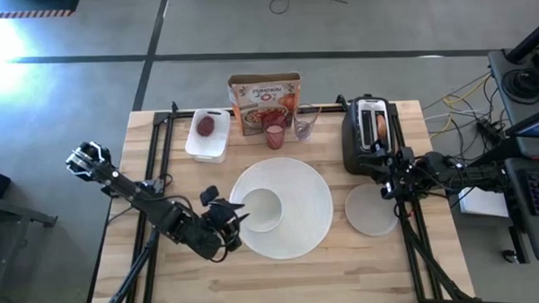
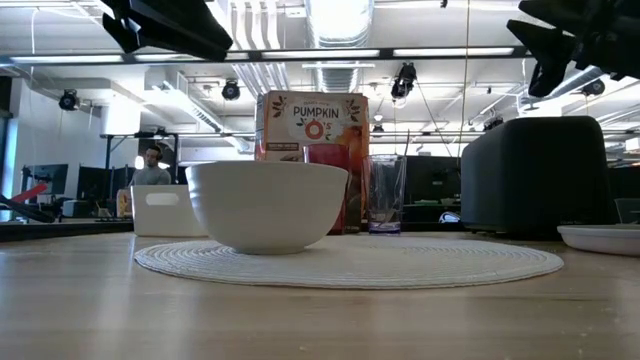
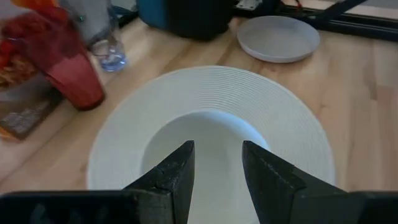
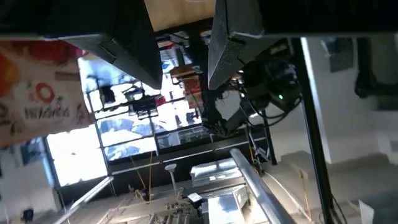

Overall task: Arrange a breakfast setting
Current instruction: Put the white and gray plate on the white placemat to the right of the white bowl

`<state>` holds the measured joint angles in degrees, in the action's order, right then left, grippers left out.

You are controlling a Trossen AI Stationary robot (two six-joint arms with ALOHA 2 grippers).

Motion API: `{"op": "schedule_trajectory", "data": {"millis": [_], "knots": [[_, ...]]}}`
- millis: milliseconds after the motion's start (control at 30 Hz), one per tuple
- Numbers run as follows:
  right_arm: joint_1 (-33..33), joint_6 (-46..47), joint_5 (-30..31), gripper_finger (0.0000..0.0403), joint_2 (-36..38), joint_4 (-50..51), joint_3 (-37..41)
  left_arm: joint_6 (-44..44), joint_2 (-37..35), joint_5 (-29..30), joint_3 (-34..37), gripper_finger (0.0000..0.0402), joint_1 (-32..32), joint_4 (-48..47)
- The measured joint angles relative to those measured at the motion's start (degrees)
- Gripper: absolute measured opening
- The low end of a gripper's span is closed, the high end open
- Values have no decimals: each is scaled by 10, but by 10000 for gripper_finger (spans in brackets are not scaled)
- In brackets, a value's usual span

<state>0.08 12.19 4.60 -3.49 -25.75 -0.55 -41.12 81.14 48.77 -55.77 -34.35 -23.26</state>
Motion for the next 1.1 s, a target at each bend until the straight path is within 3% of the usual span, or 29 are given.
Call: {"op": "schedule_trajectory", "data": {"millis": [167, 400, 600, 833, 933, 1100], "knots": [[0, 51, 3, 118, -7, 32, 0, 1, 19, -10, -2, 118, 0, 18], [1, 87, 68, 118, -58, 72, -25, 27, 1, -9, 1, 118, 0, -9], [0, 142, 121, 118, -147, 241, -135, 53, -38, -7, 16, 118, 0, -36], [0, 357, 196, 118, -288, 573, -306, 57, -100, -9, 89, 118, 0, -22], [2, 392, 179, 118, -345, 621, -351, 64, -131, -13, 127, 118, 0, 1], [2, 376, 148, 118, -430, 611, -427, 92, -177, -50, 189, 118, 0, 78]]}}
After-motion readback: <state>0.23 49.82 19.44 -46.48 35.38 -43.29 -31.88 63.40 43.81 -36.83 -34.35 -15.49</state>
